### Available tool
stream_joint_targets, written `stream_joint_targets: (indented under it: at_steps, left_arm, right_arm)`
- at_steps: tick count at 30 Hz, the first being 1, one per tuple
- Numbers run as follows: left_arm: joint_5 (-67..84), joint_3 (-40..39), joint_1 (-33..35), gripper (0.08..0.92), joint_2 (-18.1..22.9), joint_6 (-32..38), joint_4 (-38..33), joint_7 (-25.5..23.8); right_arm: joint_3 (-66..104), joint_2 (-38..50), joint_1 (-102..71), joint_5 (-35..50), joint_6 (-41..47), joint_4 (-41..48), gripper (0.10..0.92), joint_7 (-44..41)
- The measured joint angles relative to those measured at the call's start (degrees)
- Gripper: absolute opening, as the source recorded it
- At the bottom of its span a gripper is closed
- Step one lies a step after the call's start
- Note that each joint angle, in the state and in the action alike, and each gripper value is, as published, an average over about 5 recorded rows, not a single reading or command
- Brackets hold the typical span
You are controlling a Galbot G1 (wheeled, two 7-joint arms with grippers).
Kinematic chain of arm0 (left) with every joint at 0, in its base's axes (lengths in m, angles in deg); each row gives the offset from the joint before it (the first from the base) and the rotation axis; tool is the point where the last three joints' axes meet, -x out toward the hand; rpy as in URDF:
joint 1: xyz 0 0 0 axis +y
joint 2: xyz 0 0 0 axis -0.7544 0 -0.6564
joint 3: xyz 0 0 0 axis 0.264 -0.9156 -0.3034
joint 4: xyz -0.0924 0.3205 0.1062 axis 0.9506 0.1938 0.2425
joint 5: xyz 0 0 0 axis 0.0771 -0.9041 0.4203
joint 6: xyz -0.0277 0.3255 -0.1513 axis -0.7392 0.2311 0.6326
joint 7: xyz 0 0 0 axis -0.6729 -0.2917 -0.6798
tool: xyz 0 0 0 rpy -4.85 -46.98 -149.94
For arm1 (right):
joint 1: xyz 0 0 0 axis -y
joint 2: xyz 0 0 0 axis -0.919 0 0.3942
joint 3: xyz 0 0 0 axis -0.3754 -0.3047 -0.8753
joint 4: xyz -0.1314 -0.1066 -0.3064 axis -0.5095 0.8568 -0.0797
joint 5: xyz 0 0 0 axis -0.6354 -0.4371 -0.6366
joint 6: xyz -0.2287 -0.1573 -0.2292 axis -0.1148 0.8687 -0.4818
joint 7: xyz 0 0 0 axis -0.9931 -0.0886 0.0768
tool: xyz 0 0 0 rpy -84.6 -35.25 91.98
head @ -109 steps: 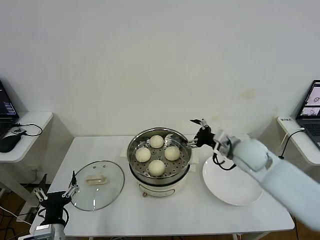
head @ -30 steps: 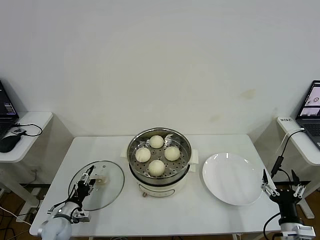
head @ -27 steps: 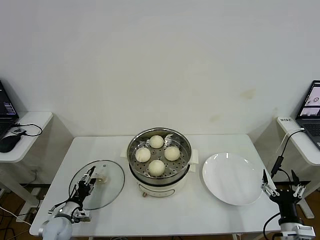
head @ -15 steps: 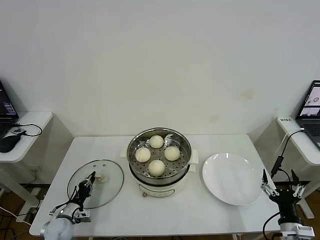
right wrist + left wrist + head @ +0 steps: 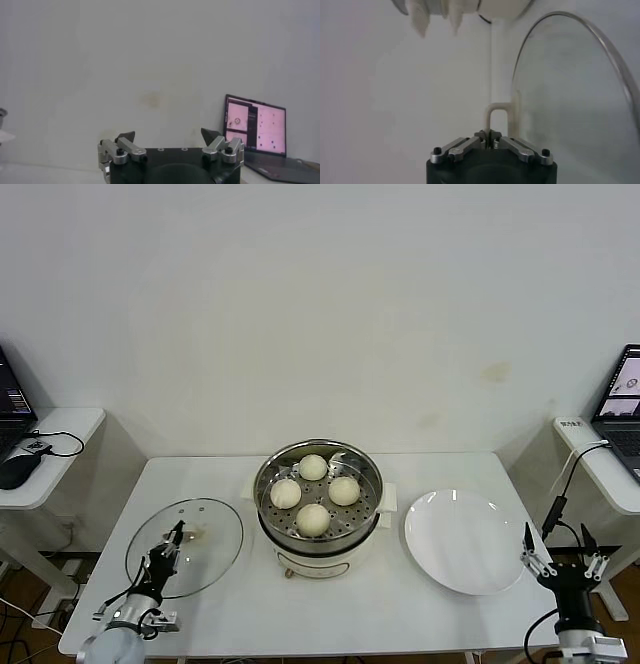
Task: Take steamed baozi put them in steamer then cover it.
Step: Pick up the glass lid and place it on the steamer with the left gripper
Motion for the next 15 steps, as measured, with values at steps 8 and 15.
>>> stream_joint_targets:
  at_steps: [8,15]
  left_arm:
    - [0.9,3.5,4.3,0.124,-0.7,-2.1,-7.4,0.7]
    - [3.7,6.9,9.0,0.124,-2.8,-4.8,-16.0,-2.6]
  right_arm:
    - [-0.5,0.1,-0.2,-0.1,0.0,-0.3,0.823,-0.1]
    - [-1.4,0.5,-0.8,-0.7,-0.2,-0.7,0.823,-0.1]
